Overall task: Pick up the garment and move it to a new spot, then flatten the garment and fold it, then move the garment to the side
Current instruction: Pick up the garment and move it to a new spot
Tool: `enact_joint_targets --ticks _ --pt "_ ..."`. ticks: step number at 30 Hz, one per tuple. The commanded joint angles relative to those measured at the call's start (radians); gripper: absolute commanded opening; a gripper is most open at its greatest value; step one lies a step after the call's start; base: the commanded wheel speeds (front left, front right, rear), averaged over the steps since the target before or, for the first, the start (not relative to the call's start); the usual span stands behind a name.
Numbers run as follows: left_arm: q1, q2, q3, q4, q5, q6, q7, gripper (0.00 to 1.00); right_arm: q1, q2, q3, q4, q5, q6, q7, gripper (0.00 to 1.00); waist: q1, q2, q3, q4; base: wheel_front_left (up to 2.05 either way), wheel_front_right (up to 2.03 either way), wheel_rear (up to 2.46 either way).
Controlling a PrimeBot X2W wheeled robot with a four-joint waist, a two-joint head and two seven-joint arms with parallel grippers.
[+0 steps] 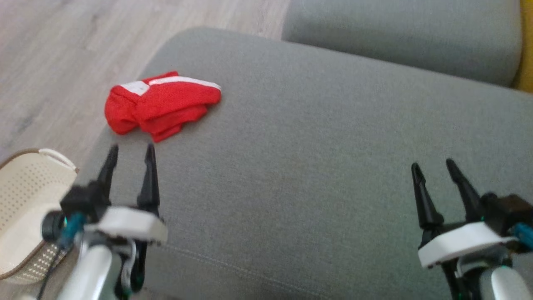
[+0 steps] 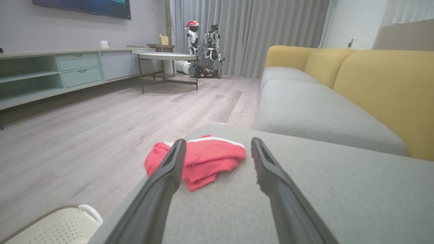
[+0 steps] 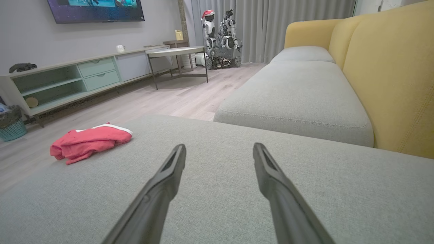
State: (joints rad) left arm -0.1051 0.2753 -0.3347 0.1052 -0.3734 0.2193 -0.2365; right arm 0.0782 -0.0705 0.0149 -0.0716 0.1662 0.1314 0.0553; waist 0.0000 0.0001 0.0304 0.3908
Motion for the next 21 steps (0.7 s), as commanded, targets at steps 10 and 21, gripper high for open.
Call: enact_joint_targets --ticks 10,21 --pt "-0.391 -0.007 0.098 0.211 -0.061 -0.089 -0.013 1.0 -0.168 -0.092 0.023 -0.114 0.004 -0.001 0.046 1.0 0.0 -0.0001 0.242 -0.136 0.0 0.0 0.0" --pt "-0.74 0.012 0.1 0.785 -0.108 -0.201 0.084 1.0 -0.257 -0.149 0.058 -0.127 0.021 -0.001 0.054 1.0 0.0 -0.0001 0.387 -0.227 0.0 0.0 0.0"
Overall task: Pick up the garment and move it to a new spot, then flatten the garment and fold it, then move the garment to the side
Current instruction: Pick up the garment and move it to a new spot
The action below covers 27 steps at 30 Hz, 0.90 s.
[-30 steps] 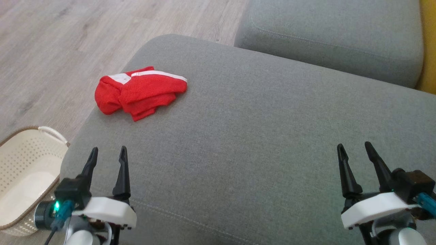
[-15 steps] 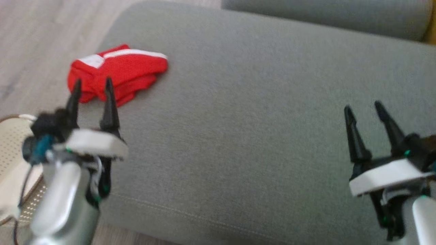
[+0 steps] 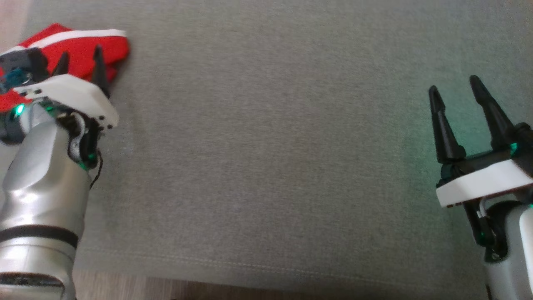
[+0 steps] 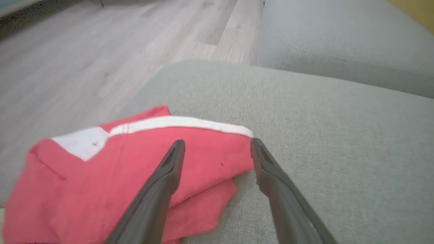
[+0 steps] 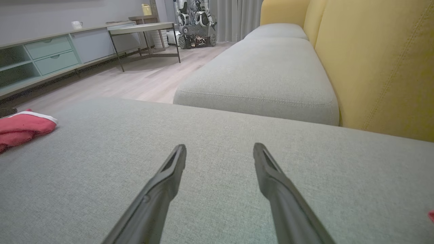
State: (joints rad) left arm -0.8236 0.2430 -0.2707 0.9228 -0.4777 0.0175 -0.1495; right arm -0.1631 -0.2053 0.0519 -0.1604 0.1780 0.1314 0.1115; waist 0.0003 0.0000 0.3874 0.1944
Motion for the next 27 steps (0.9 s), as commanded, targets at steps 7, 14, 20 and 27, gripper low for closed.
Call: enact_joint_targets --ticks 7,14,20,27 --pt "-0.087 0.053 0.069 0.192 -0.059 -0.045 0.034 0.0 -0.03 -0.019 0.031 -0.019 0.016 -0.001 -0.012 1.0 -0.0003 0.0 0.041 -0.067 0.0 0.0 0.0" --pt "-0.109 0.075 0.054 0.253 -0.04 -0.063 -0.069 0.0 -0.029 -0.005 0.026 -0.001 0.012 -0.001 -0.025 1.0 -0.0003 0.0 0.007 -0.061 0.0 0.0 0.0" --pt "-0.091 0.095 0.053 0.154 0.002 -0.052 -0.111 0.0 -0.01 0.015 0.016 0.02 0.014 -0.001 -0.045 1.0 -0.0003 0.0 -0.074 -0.049 0.0 0.0 0.0" --pt "0.045 0.125 0.119 -0.144 0.061 -0.028 -0.112 0.0 0.041 0.05 -0.004 0.044 0.001 -0.001 -0.061 1.0 -0.0003 0.0 -0.189 -0.043 0.0 0.0 0.0"
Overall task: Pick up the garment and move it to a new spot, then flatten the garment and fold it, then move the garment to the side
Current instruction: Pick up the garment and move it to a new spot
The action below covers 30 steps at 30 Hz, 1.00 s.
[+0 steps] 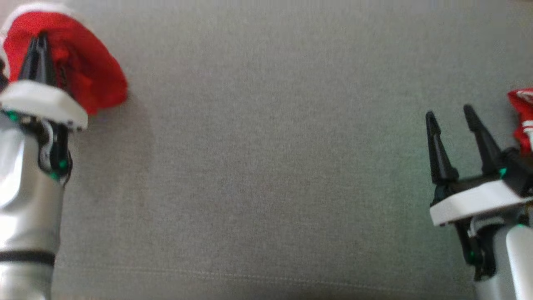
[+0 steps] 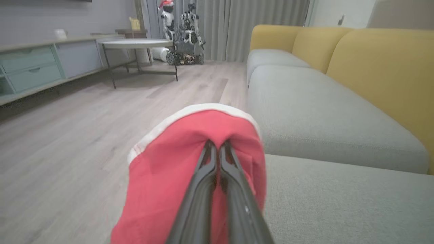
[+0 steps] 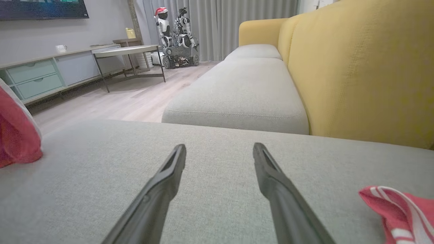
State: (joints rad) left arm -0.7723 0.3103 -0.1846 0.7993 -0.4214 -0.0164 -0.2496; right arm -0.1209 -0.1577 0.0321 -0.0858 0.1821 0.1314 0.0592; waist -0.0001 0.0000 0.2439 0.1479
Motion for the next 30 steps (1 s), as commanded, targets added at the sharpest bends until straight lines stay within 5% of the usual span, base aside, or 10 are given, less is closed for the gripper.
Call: enact_joint_targets --ticks 1,7,19,30 --pt "0.024 0.06 0.043 -0.068 0.012 0.009 -0.012 0.0 0.008 0.008 0.014 -0.028 -0.004 -0.001 -0.01 1.0 0.0001 0.0 -0.063 0.003 0.0 0.0 0.0" --pt "0.283 0.061 0.095 -0.378 0.022 0.025 -0.012 0.0 0.09 0.047 -0.009 -0.026 -0.012 -0.001 -0.012 1.0 0.0001 0.0 -0.182 -0.015 0.0 0.0 0.0" --pt "0.697 0.059 0.073 -0.915 0.064 0.175 0.129 0.0 0.191 0.077 -0.022 -0.062 -0.024 -0.001 0.012 1.0 0.0001 0.0 -0.249 -0.062 0.0 0.0 0.0" --pt "0.658 -0.004 -0.08 -0.967 0.095 0.145 0.184 0.0 0.166 0.083 0.02 -0.076 -0.011 -0.001 0.023 1.0 0.0001 0.0 -0.231 -0.201 0.0 0.0 0.0"
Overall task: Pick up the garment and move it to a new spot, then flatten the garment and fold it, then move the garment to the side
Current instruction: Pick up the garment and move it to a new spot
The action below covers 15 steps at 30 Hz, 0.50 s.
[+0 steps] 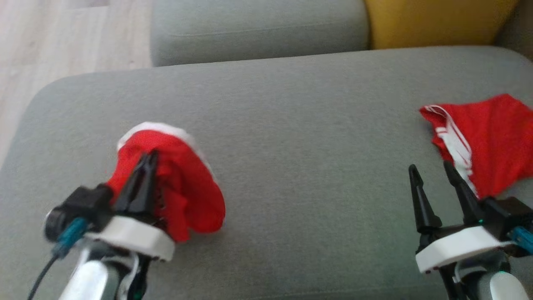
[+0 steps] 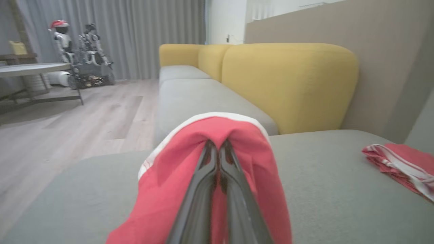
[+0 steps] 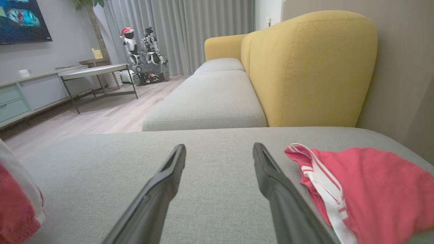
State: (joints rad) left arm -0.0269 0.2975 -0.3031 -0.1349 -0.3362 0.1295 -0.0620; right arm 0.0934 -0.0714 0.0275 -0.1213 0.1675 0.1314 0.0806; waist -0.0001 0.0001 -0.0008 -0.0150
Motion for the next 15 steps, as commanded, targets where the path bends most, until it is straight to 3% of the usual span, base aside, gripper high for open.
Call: enact_joint_targets --ticks 1,9,15 --pt "-0.107 -0.001 0.023 -0.019 0.014 -0.008 -0.005 0.0 -0.053 -0.003 0.032 -0.042 0.007 -0.001 0.002 1.0 0.0001 -0.0001 0.02 -0.057 0.0 0.0 0.0" --pt "-0.26 -0.084 -0.085 0.156 0.033 -0.063 -0.017 0.0 -0.092 -0.012 0.066 -0.025 0.037 -0.001 -0.006 1.0 0.0001 -0.0001 0.098 -0.22 0.0 0.0 0.0" --pt "-0.306 -0.129 -0.153 0.316 0.033 -0.109 -0.014 0.0 -0.11 -0.008 0.072 -0.001 0.055 -0.001 -0.029 1.0 0.0001 -0.0001 0.14 -0.285 0.0 0.0 0.0"
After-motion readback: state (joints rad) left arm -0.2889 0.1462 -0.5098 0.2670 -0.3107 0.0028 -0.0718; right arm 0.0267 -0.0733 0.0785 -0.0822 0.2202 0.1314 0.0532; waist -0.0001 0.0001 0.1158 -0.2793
